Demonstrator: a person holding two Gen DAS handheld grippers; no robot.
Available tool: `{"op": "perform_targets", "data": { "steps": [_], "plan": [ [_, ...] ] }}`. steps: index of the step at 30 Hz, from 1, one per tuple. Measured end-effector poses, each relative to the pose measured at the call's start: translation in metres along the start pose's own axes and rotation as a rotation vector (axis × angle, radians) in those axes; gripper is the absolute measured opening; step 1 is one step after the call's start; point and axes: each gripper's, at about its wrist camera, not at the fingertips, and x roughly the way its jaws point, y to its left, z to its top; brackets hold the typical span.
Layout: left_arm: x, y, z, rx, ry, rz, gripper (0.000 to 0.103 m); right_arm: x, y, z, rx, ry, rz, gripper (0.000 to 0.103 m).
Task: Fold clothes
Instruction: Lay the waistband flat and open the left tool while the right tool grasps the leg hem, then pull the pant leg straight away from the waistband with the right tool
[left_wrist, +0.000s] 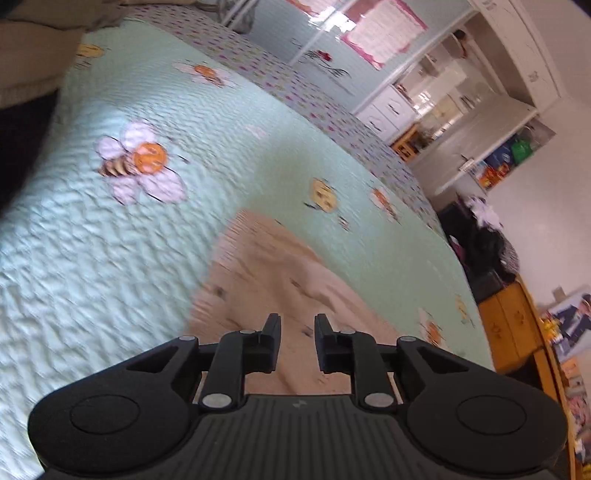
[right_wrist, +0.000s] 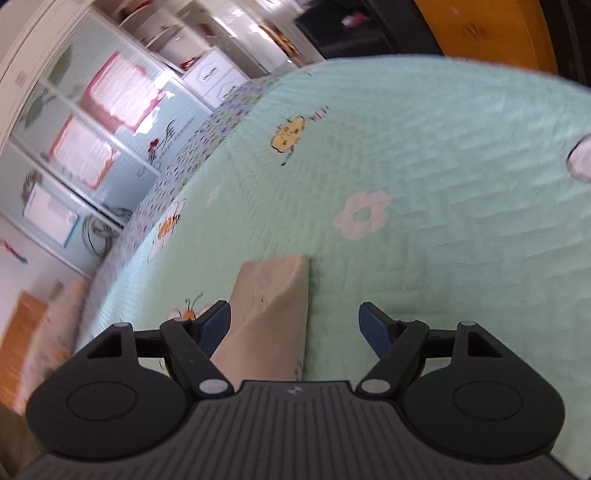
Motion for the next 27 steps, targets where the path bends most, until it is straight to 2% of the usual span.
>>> {"op": "perform_targets", "data": {
  "steps": [3,5,7,8,9,10,12,15,18,20,23,25,26,27],
  "plan": [
    [0.012,-0.022,-0.022,0.018,0.028,-0.049,0.020,0.027,0.011,0.005,-0.033,0.033,-0.047,0.077],
    [0.019,-0.035,-0.036,0.052,0.041,-0.048,0.020,0.040,0.024,0.005,-0.105,0.036,-0.114,0.078],
    [0.025,-0.049,-0.053,0.096,0.053,-0.040,0.028,0.050,0.039,0.002,-0.202,0.031,-0.195,0.074],
    [0.028,-0.056,-0.062,0.119,0.058,-0.036,0.033,0.055,0.046,0.000,-0.251,0.028,-0.235,0.061],
    [0.030,-0.062,-0.070,0.139,0.063,-0.038,0.047,0.060,0.053,-0.001,-0.299,0.026,-0.276,0.044],
    [0.031,-0.066,-0.078,0.157,0.066,-0.043,0.064,0.062,0.056,-0.003,-0.328,0.027,-0.294,0.038],
    [0.034,-0.075,-0.093,0.194,0.074,-0.052,0.077,0.064,0.058,-0.007,-0.361,0.032,-0.308,0.020],
    [0.037,-0.079,-0.106,0.220,0.080,-0.047,0.084,0.060,0.054,-0.006,-0.355,0.045,-0.292,0.006],
    [0.038,-0.080,-0.111,0.230,0.064,-0.030,0.084,0.045,0.053,-0.005,-0.354,0.001,-0.301,0.005],
    [0.038,-0.080,-0.112,0.239,0.054,-0.017,0.084,0.022,0.056,-0.012,-0.369,-0.072,-0.316,0.004],
    [0.036,-0.078,-0.114,0.237,0.049,-0.007,0.084,-0.032,0.058,-0.034,-0.377,-0.246,-0.367,0.004],
    [0.036,-0.075,-0.115,0.228,0.052,-0.004,0.085,-0.065,0.063,-0.060,-0.404,-0.380,-0.438,0.005],
    [0.036,-0.074,-0.116,0.220,0.057,-0.005,0.085,-0.075,0.064,-0.073,-0.438,-0.414,-0.448,0.011],
    [0.037,-0.072,-0.116,0.212,0.063,-0.006,0.085,-0.078,0.063,-0.081,-0.479,-0.401,-0.432,0.025]
  ]
}}
